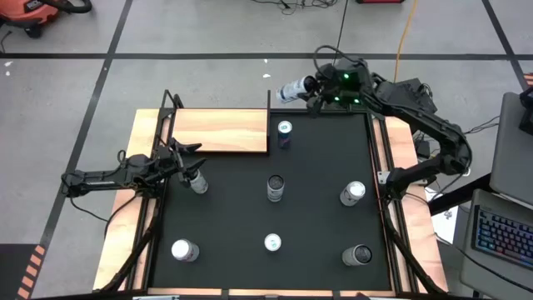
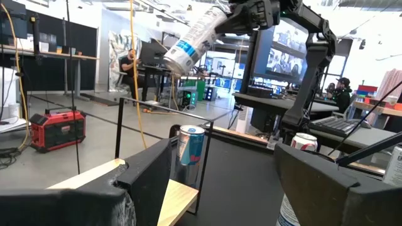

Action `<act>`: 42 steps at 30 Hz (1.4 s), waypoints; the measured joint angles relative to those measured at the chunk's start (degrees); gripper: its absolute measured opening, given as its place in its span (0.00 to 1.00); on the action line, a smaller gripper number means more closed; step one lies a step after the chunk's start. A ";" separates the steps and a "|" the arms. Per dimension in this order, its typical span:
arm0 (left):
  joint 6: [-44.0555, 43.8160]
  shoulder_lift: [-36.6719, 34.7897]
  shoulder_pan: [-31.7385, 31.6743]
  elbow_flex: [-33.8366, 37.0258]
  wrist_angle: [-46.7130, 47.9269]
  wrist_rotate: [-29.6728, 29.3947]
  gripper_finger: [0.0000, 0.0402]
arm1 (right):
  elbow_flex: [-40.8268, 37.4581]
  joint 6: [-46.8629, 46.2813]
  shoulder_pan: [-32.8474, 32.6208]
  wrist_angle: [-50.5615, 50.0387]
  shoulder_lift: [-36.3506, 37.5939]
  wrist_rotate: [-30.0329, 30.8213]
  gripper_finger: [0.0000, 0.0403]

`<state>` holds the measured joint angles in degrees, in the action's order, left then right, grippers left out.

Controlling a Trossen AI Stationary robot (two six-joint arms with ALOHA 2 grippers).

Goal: Place canned beverage on shelf
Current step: Put the top white-blue soda can on the shelf

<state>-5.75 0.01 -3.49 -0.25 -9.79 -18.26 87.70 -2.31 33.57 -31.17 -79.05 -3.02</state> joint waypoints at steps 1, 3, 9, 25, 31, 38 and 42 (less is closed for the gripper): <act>-0.04 0.01 0.01 -0.01 0.00 0.00 0.71 | 0.56 0.01 -0.18 0.31 -0.84 0.00 0.54; -1.43 0.02 0.02 -0.01 0.01 0.00 0.71 | 1.71 0.12 -0.61 1.01 -2.51 -0.01 0.54; -5.77 0.02 0.02 0.00 0.01 -0.09 0.71 | 5.64 0.14 -1.93 4.99 -7.34 -0.12 0.54; -5.77 0.02 0.02 -0.02 -0.18 -0.60 0.71 | 13.65 1.47 -5.26 5.25 -17.49 -0.27 0.54; -0.78 0.02 0.02 -0.09 -0.37 -0.99 0.71 | 13.81 1.40 -5.25 4.64 -17.52 -0.27 0.54; 1.90 0.14 -0.79 -4.01 -0.03 -5.91 0.71 | 13.81 0.49 -5.23 4.57 -17.52 -0.38 0.54; 2.20 2.58 -1.79 -7.67 2.96 -3.69 0.71 | 13.81 -0.15 -5.18 5.10 -17.52 -4.80 0.54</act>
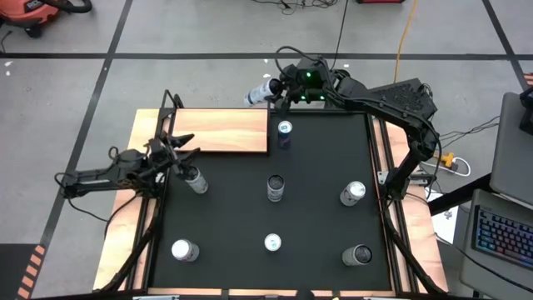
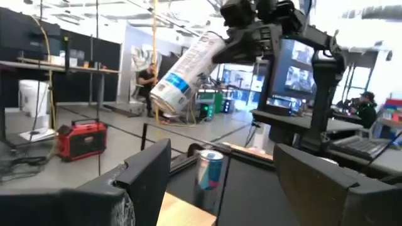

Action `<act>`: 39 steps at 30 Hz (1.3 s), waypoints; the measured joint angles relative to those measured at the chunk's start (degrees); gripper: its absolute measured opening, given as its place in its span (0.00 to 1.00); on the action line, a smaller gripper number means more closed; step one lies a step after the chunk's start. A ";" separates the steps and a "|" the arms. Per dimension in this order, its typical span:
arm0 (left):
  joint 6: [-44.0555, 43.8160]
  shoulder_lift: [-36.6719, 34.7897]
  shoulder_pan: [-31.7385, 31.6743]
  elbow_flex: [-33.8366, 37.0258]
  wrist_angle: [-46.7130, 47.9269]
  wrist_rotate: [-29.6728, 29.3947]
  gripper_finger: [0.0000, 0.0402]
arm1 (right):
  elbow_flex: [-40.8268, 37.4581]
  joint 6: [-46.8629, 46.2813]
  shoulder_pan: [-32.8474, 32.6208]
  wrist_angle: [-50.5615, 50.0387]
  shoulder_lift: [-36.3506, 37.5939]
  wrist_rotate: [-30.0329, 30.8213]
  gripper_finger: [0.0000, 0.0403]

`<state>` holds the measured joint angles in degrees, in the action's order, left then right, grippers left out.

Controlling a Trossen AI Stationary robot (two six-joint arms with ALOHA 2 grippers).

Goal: Place canned beverage on shelf
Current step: Put the top white-blue soda can on the shelf

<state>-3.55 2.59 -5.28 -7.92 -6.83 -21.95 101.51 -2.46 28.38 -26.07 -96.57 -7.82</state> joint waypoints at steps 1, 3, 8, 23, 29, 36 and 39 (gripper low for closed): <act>0.21 0.97 -0.38 -1.14 1.33 -0.06 0.71 | 0.00 -0.28 0.00 0.40 0.00 -1.00 0.54; 1.64 3.45 -1.33 -2.99 3.34 -0.70 0.71 | 0.00 -0.53 -0.09 0.94 0.00 -1.60 0.54; 6.27 10.75 -4.16 -7.53 2.75 0.33 0.71 | -0.02 -0.52 -0.35 0.07 0.00 -1.44 0.54; 16.05 37.71 -16.24 -18.65 -2.32 7.32 0.71 | -0.07 -0.36 -0.70 0.29 0.00 -4.18 0.54; 16.03 47.96 -21.87 -22.99 -6.89 17.42 0.71 | -0.07 -0.64 -1.22 0.14 0.00 -6.25 0.54; 16.53 57.69 -26.59 -28.69 -8.96 26.24 0.71 | -0.09 -0.30 -1.11 -1.12 0.00 -5.86 0.54; 16.53 61.40 -27.83 -31.22 -9.45 29.36 0.71 | -0.11 -0.29 -1.15 -1.67 0.00 -5.98 0.54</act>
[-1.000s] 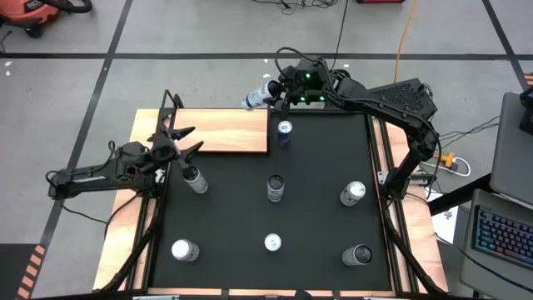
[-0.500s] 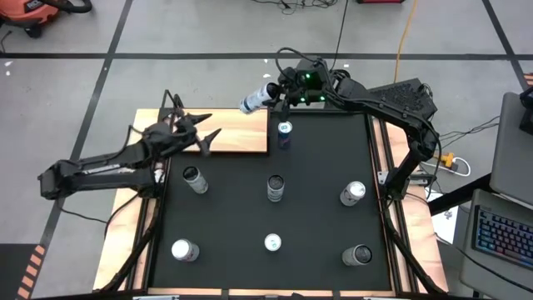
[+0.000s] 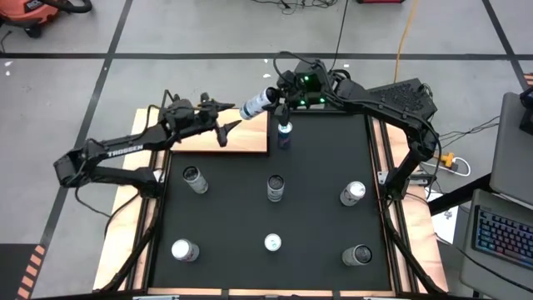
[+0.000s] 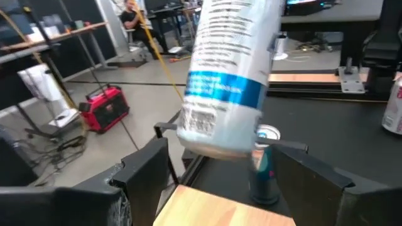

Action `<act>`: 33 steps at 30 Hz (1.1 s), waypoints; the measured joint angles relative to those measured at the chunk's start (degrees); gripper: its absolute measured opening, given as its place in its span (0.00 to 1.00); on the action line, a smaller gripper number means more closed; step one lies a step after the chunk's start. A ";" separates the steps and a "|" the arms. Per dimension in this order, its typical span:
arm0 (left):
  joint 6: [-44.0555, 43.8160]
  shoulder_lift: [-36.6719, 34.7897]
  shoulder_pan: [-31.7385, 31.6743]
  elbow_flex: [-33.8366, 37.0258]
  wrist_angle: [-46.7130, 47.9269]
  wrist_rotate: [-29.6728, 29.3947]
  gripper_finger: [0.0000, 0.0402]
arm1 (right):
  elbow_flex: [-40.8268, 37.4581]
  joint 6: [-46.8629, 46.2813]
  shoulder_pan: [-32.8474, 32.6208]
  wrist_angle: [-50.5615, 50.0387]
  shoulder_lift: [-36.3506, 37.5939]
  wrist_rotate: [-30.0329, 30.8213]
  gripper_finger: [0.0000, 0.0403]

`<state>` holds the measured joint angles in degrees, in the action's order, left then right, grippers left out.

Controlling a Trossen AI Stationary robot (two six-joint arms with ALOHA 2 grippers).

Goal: Place canned beverage on shelf
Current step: Put the top white-blue soda can on the shelf

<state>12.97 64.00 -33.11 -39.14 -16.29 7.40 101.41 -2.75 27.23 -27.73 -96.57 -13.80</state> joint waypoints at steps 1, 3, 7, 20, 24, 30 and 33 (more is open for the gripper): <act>0.02 1.04 -0.22 -0.70 -0.25 0.36 0.71 | 0.00 0.13 -0.03 -0.35 0.00 0.02 0.54; 0.01 2.86 -0.55 -1.85 -1.43 1.55 0.71 | 0.00 0.42 -0.03 -0.80 0.00 0.04 0.54; 0.00 6.00 -0.91 -4.92 -1.85 4.84 0.71 | 0.00 0.42 -0.01 -1.39 0.00 0.13 0.54; -0.59 13.47 -0.92 -11.88 -2.12 10.11 0.71 | 0.00 0.38 -0.01 -2.93 0.00 0.23 0.54; -0.64 13.63 -0.84 -12.78 -2.56 10.11 0.71 | 0.00 0.38 -0.01 -3.32 0.00 0.28 0.54; -3.59 13.63 -0.84 -12.78 -2.60 9.47 0.71 | 0.00 0.38 -0.01 -3.71 0.00 0.28 0.54; -3.65 13.63 -0.84 -12.78 -2.26 9.25 0.71 | 0.00 0.40 -0.01 -3.90 0.00 0.30 0.54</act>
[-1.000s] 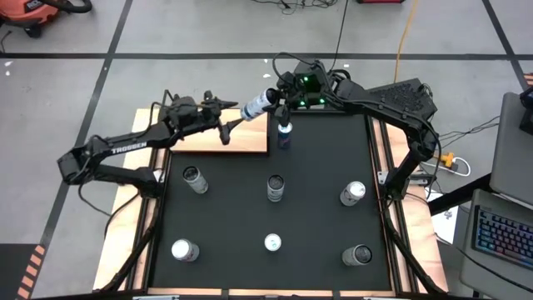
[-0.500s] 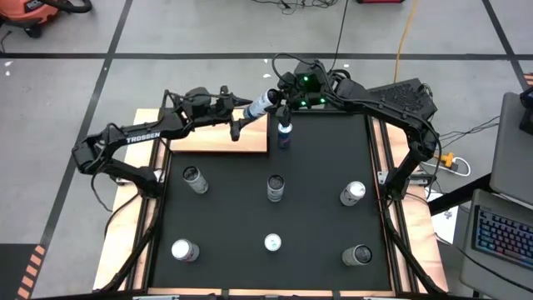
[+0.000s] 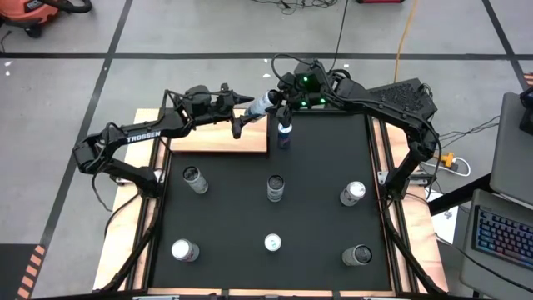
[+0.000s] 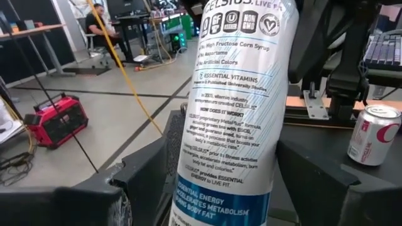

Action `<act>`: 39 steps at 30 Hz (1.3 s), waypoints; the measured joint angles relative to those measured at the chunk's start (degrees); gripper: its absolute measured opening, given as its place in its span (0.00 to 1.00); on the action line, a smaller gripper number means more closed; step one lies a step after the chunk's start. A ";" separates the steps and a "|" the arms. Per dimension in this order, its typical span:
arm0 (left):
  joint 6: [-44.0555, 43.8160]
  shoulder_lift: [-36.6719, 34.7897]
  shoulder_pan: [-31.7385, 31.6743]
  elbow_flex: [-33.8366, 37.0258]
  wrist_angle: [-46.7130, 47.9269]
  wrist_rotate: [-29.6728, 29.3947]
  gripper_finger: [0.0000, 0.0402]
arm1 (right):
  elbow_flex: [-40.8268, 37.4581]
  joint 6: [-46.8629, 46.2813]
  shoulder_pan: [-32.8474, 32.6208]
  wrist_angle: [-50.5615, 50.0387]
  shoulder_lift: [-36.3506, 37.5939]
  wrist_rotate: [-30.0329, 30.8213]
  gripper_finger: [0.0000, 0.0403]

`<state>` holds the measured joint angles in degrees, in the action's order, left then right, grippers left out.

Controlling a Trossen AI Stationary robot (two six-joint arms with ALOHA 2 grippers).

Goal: Place canned beverage on shelf
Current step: Put the top white-blue soda can on the shelf

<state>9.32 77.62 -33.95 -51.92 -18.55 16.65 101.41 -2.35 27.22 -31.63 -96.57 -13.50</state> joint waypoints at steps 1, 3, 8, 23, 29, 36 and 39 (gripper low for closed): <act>0.00 0.00 0.01 0.02 -0.01 -0.03 0.71 | 0.00 -0.01 0.00 -0.01 0.00 -0.02 0.54; 0.02 0.00 0.35 0.00 -0.21 -0.31 0.71 | 0.00 -0.01 0.00 -0.01 0.00 -0.04 0.54; 0.62 0.00 0.34 0.00 -0.61 -0.31 0.71 | 0.00 0.00 0.00 0.03 0.00 -0.07 0.54; 1.99 0.00 0.33 0.00 -0.83 1.04 0.71 | 0.00 -0.20 -0.75 2.75 -4.03 -0.31 0.55; 2.01 0.00 0.33 0.00 1.16 0.79 0.71 | -0.02 -0.38 -0.79 5.35 -3.91 -1.36 0.55; 1.72 -0.02 0.44 0.00 0.06 -2.32 0.71 | 0.00 -1.45 -1.47 6.81 -4.27 -2.91 0.55; 1.70 0.00 0.41 0.07 0.53 -2.35 0.71 | 0.00 -1.45 -1.57 6.63 -4.42 -2.49 0.55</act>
<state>11.03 77.62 -33.54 -51.86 -18.02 14.31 101.41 -3.80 25.65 -25.00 -100.99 -15.99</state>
